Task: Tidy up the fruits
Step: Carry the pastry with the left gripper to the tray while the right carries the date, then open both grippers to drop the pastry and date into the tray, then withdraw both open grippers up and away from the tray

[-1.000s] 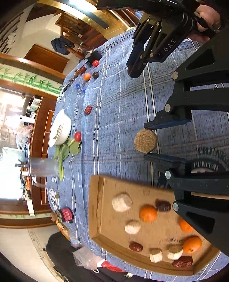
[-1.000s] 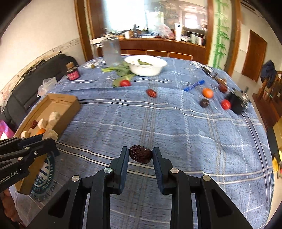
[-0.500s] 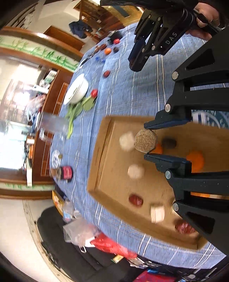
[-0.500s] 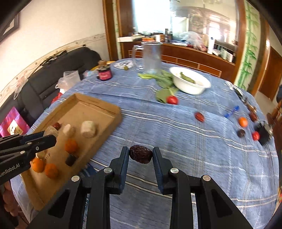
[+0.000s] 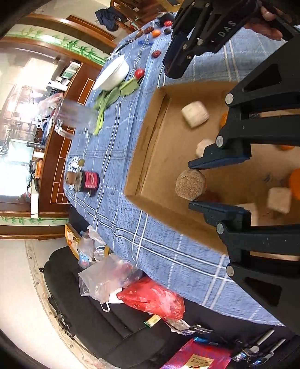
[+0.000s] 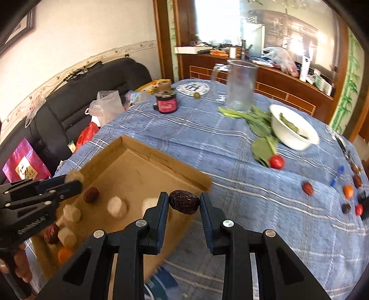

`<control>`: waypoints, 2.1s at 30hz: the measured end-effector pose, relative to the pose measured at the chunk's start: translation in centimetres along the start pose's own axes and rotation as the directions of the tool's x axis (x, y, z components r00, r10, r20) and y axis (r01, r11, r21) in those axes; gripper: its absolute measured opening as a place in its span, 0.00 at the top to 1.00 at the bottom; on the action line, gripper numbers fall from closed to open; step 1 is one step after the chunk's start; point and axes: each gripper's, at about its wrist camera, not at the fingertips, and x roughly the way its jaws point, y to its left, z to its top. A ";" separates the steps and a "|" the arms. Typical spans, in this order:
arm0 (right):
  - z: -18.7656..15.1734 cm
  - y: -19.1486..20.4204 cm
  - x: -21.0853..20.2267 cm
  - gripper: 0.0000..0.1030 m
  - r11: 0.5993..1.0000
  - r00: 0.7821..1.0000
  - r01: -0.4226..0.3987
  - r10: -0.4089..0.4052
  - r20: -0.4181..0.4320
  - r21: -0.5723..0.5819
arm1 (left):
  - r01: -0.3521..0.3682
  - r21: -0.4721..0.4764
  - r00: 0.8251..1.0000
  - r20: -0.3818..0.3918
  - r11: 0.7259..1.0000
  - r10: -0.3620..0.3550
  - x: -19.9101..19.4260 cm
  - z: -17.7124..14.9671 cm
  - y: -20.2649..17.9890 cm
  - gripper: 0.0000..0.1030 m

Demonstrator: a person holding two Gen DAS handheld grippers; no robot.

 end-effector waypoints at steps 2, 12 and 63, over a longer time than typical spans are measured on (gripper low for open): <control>0.6 0.6 1.2 0.70 1.000 1.000 -0.004 0.004 -0.008 0.001 | -0.003 0.007 1.000 -0.007 1.000 0.003 1.0 0.7 0.2 0.74; 1.7 1.6 7.1 0.70 0.999 0.995 -0.029 0.034 -0.098 0.045 | 0.011 0.009 0.997 -0.073 1.000 -0.011 5.9 2.7 0.6 0.74; -11.1 3.8 -8.0 0.27 1.000 0.999 0.018 -0.018 -0.028 -0.018 | -0.107 -0.161 0.985 0.120 0.981 0.127 -8.4 -8.7 0.0 0.11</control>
